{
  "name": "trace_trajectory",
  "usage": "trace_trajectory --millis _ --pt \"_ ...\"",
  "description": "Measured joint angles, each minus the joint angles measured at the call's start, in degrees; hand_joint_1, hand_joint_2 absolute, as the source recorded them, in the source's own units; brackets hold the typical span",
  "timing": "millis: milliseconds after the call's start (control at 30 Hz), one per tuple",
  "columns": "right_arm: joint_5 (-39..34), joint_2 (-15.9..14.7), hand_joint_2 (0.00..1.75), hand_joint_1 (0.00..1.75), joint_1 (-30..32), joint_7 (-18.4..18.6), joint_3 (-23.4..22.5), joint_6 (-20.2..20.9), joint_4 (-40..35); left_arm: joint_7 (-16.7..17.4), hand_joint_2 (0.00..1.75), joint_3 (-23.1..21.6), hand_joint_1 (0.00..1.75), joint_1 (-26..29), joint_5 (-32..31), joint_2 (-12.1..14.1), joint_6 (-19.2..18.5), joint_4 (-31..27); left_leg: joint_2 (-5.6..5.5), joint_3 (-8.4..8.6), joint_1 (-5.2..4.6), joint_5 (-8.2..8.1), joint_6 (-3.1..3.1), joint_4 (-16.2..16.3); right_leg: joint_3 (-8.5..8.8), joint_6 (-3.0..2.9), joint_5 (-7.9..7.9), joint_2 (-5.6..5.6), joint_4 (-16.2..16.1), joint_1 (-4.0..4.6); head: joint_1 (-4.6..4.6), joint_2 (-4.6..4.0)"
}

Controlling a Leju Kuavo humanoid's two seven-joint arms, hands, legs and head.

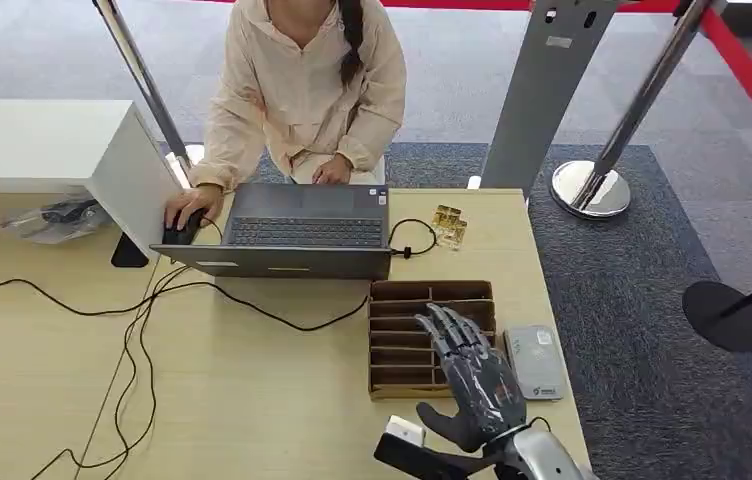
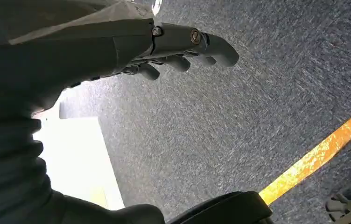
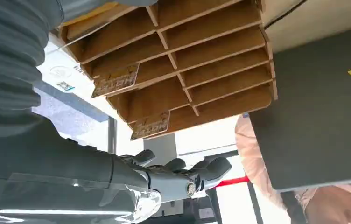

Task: Pass the card to the sensor for recognition and then transmit it.

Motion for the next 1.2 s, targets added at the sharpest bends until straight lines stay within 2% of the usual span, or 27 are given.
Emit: trace_trajectory --millis 200,633,1200 --pt "-0.2 0.0 1.75 0.00 0.0 0.1 -1.2 -2.5 0.0 0.0 1.75 0.0 0.00 0.0 -0.1 0.0 0.0 0.0 0.00 0.00 0.00 0.00 0.00 0.0 0.00 0.00 0.00 0.00 0.0 0.00 0.00 0.00" --pt "-0.8 0.1 1.75 0.00 0.0 0.0 -2.4 -2.8 0.7 -0.1 1.75 0.0 0.00 0.0 -0.3 0.0 0.0 0.0 0.00 0.00 0.00 0.00 0.00 0.0 0.00 0.00 0.00 0.00 0.0 0.00 0.00 0.00" --pt "-2.2 0.2 1.75 0.00 0.1 -0.1 -4.0 -5.8 5.9 -0.1 1.75 0.0 0.00 0.0 -1.1 0.0 -0.3 -0.1 0.00 0.00 0.00 0.00 0.00 0.0 0.00 0.00 0.00 0.00 0.0 0.00 0.00 0.00"
